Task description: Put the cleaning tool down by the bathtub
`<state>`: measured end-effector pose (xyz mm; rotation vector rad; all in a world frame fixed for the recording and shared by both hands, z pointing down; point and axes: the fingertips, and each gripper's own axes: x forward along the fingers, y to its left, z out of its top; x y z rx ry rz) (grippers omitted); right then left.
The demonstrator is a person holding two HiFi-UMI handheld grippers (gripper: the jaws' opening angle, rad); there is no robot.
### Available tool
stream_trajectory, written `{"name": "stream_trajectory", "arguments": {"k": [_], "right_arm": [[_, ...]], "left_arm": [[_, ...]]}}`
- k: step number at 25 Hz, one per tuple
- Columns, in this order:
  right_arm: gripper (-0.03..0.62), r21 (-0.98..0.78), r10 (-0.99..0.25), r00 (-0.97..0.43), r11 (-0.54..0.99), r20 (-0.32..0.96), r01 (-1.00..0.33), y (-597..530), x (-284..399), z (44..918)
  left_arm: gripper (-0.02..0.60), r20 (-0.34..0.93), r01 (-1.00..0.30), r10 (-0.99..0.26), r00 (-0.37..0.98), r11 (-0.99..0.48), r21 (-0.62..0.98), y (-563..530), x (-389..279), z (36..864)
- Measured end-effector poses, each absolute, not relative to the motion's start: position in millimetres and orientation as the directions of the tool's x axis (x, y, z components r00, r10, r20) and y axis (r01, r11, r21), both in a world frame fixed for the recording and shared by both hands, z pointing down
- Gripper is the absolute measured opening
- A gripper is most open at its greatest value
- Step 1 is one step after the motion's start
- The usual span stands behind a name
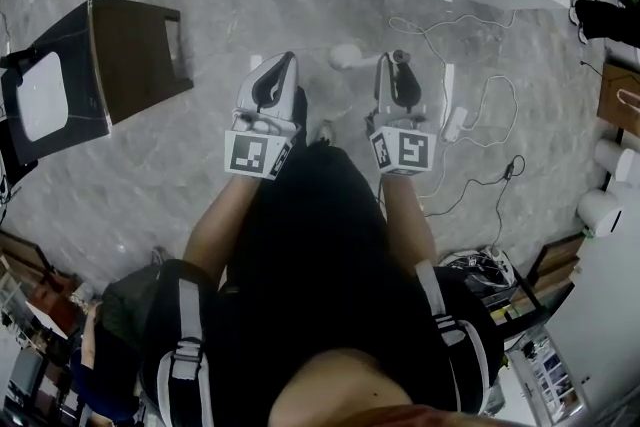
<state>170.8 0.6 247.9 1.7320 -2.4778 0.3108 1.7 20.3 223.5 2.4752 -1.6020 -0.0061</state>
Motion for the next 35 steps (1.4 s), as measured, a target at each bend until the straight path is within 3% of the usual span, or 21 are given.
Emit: {"name": "stream_trajectory", "arguments": {"k": [35], "right_arm": [[0.086, -0.082, -0.889, -0.307, 0.297, 0.338, -0.951, -130.8, 120.8, 509.2]], "left_arm": [[0.008, 0.177, -0.910, -0.903, 0.393, -0.354, 0.215, -107.1, -49.2, 411.4]]}}
